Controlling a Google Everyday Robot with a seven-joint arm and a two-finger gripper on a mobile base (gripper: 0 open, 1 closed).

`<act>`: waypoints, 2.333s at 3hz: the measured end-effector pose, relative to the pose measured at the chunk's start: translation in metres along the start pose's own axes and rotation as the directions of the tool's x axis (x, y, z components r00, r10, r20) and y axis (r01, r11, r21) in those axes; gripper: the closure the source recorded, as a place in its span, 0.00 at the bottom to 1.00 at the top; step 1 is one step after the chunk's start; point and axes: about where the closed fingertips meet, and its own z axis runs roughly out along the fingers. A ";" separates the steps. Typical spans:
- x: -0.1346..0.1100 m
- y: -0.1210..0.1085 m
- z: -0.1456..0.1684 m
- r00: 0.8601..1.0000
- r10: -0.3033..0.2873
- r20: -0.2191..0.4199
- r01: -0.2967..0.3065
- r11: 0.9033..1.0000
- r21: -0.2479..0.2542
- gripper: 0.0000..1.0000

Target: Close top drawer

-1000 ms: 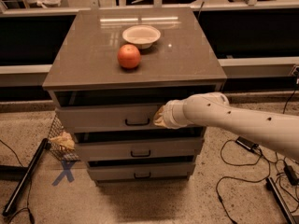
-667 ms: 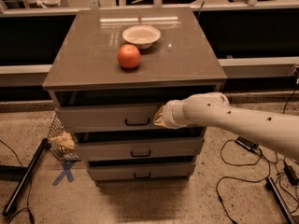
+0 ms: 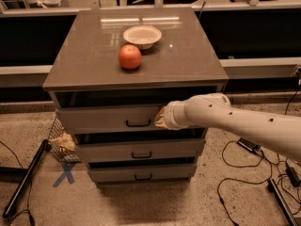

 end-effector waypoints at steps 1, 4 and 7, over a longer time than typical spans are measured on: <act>0.000 0.000 0.000 1.000 0.000 0.000 0.000 1.000 0.000 0.83; 0.007 0.006 -0.005 1.000 -0.027 -0.015 0.027 0.998 -0.060 0.85; 0.095 -0.007 -0.145 0.993 -0.116 0.004 0.113 0.962 -0.247 1.00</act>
Offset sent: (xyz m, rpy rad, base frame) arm -0.0718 -0.0850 0.0028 -0.3696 0.4036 0.3831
